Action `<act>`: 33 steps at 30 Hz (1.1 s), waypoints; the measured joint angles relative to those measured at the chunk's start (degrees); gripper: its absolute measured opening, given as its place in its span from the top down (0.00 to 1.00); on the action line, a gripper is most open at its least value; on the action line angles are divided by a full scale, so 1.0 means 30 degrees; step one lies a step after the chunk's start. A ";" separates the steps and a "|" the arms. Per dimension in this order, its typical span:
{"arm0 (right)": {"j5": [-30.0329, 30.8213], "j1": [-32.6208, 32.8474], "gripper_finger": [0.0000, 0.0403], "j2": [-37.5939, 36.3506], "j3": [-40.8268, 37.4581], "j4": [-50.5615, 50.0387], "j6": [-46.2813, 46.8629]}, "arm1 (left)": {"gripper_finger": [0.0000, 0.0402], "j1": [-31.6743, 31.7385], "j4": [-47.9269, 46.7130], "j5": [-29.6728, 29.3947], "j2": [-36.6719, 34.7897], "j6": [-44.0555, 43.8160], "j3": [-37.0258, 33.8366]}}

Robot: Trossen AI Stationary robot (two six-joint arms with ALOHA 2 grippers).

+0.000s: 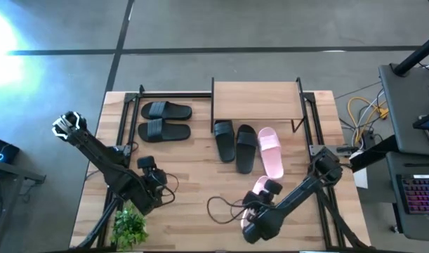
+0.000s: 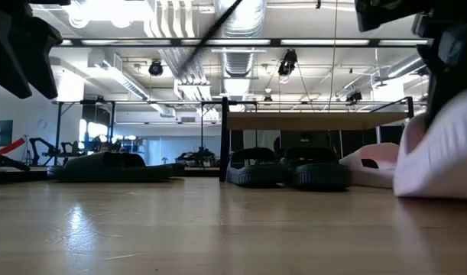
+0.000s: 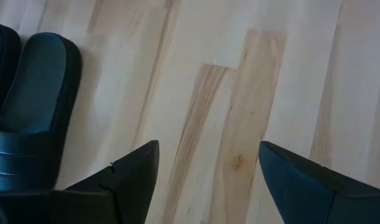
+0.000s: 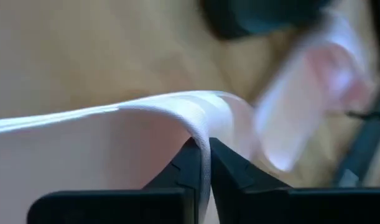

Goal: Pick and place slides into the shelf
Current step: Put the pink slide under the shelf

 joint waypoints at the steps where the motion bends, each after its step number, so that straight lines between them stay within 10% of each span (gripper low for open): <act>1: -0.0149 0.0022 0.96 -0.0112 0.0039 -0.0793 0.0555 | 0.35 0.0000 -0.0021 0.0003 -0.0065 -0.0004 -0.0102; 12: -0.2396 0.2999 0.98 -0.3264 -0.0607 -0.1367 0.0156 | 0.35 0.0010 0.0061 -0.0259 -0.0239 0.0415 -0.0292; 22: -0.4769 0.3902 0.98 -0.5539 -0.7040 -0.1364 -0.2118 | 0.35 0.0044 0.0252 -0.0523 -0.0179 -0.0758 -0.0282; 33: -0.0672 0.3404 0.97 -1.0322 -1.4774 -0.1245 -0.6680 | 0.35 0.0044 0.0583 -0.0514 -0.0144 -0.1671 -0.0282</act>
